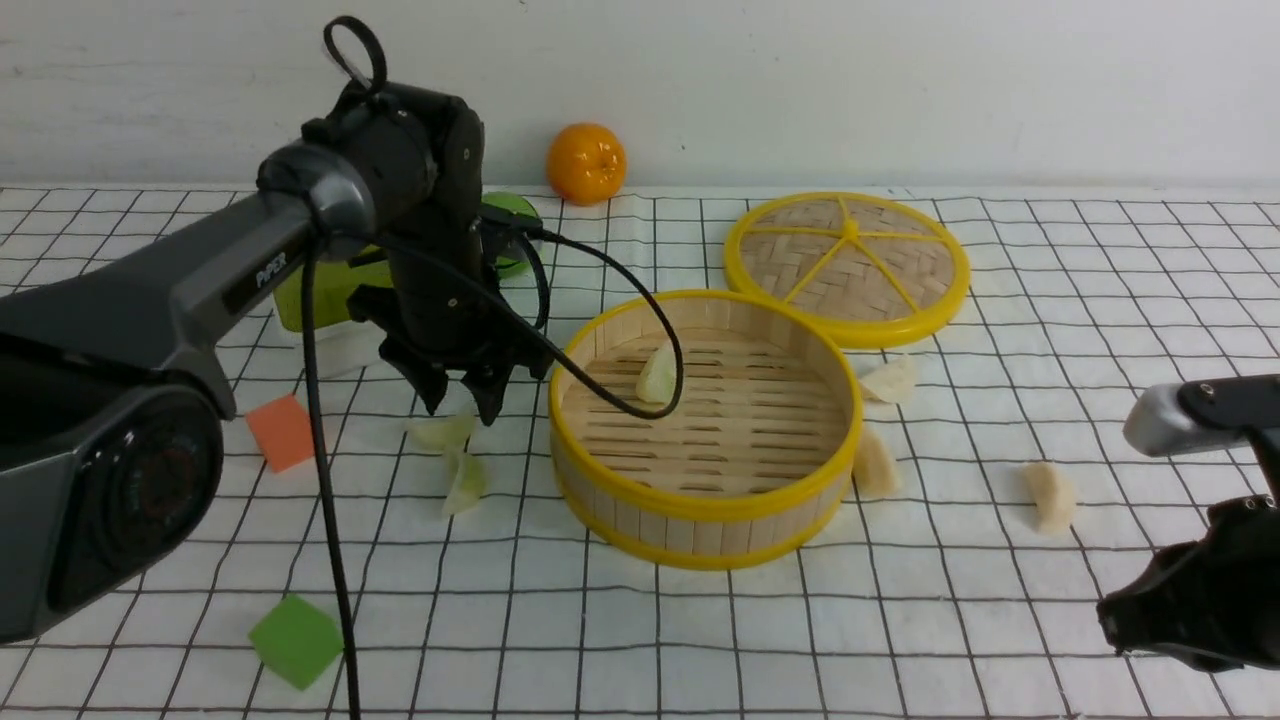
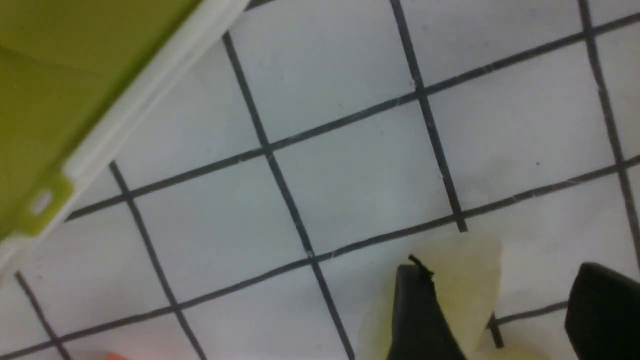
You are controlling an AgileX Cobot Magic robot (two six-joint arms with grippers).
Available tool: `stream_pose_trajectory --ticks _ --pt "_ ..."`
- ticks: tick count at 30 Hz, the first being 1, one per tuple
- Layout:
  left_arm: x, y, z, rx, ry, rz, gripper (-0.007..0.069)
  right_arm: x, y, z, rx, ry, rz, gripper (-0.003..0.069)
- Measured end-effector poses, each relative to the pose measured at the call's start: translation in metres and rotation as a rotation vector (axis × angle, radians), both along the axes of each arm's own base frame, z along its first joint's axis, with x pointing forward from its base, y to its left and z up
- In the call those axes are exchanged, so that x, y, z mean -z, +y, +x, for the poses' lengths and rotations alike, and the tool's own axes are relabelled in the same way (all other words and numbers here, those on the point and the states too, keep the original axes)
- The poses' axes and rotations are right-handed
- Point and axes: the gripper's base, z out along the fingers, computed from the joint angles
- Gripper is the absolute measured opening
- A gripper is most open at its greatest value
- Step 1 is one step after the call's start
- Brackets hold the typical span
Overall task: Put the dumplings into the steamer on the table with the white tablecloth.
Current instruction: 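Reach for and grasp a dumpling on the table with the left gripper, then place the dumpling into the bamboo steamer basket with the left gripper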
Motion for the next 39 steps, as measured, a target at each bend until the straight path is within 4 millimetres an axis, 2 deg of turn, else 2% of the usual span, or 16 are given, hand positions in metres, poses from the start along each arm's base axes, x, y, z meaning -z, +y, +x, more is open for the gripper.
stream_pose_trajectory --ticks 3,8,15,18,19,20,21,22,25,27,30,31,33,34,37,39 --pt "0.012 -0.001 0.002 0.033 0.017 0.013 0.0360 0.000 0.001 0.000 0.005 0.000 0.010 0.0012" --pt "0.014 -0.001 0.003 0.017 0.015 0.009 0.0207 0.000 0.001 0.000 0.005 0.000 0.011 0.0016" --pt "0.002 0.001 0.002 -0.070 -0.010 0.008 0.0202 0.000 0.001 0.000 -0.003 -0.002 0.008 0.0019" --pt "-0.032 0.003 -0.003 -0.080 -0.075 -0.013 0.0200 0.000 0.001 0.000 -0.012 -0.004 0.003 0.0019" --pt "-0.053 0.003 -0.006 -0.084 -0.115 -0.035 0.0199 0.000 0.001 0.000 -0.012 -0.004 0.003 0.0019" --pt "-0.056 0.003 -0.007 -0.087 -0.120 -0.044 0.0199 0.000 0.001 0.000 -0.013 -0.005 0.003 0.0019" --pt "-0.068 0.002 -0.009 -0.093 -0.142 -0.069 0.0199 0.000 0.001 0.000 -0.013 -0.005 0.003 0.0019" --pt "-0.094 -0.002 -0.015 -0.120 -0.174 -0.169 0.0198 0.000 0.001 0.000 -0.014 -0.006 0.002 0.0019" --pt "-0.115 -0.013 -0.023 -0.151 -0.159 -0.336 0.0195 -0.001 0.001 0.001 -0.009 -0.011 0.008 0.0019" --pt "-0.122 -0.039 -0.030 -0.150 -0.110 -0.532 0.0195 -0.001 0.002 0.001 0.001 -0.014 0.024 0.0019" --pt "-0.110 -0.075 -0.033 -0.124 -0.096 -0.606 0.0192 -0.002 0.002 0.001 0.008 -0.016 0.035 0.0019" --pt "-0.099 -0.092 -0.034 -0.110 -0.104 -0.607 0.0190 -0.002 0.002 0.002 0.011 -0.016 0.040 0.0019" --pt "-0.085 -0.108 -0.034 -0.107 -0.112 -0.595 0.0188 -0.002 0.003 0.002 0.013 -0.015 0.045 0.0019" --pt "-0.070 -0.128 -0.036 -0.112 -0.136 -0.572 0.0171 -0.002 0.003 0.002 0.016 -0.015 0.050 0.0019" --pt "-0.052 -0.144 -0.035 -0.141 -0.189 -0.527 0.0013 -0.002 0.003 0.002 0.016 -0.015 0.050 0.0021" --pt "-0.043 -0.149 -0.031 -0.173 -0.227 -0.509 -0.0012 -0.002 0.003 0.002 0.016 -0.015 0.051 0.0021"
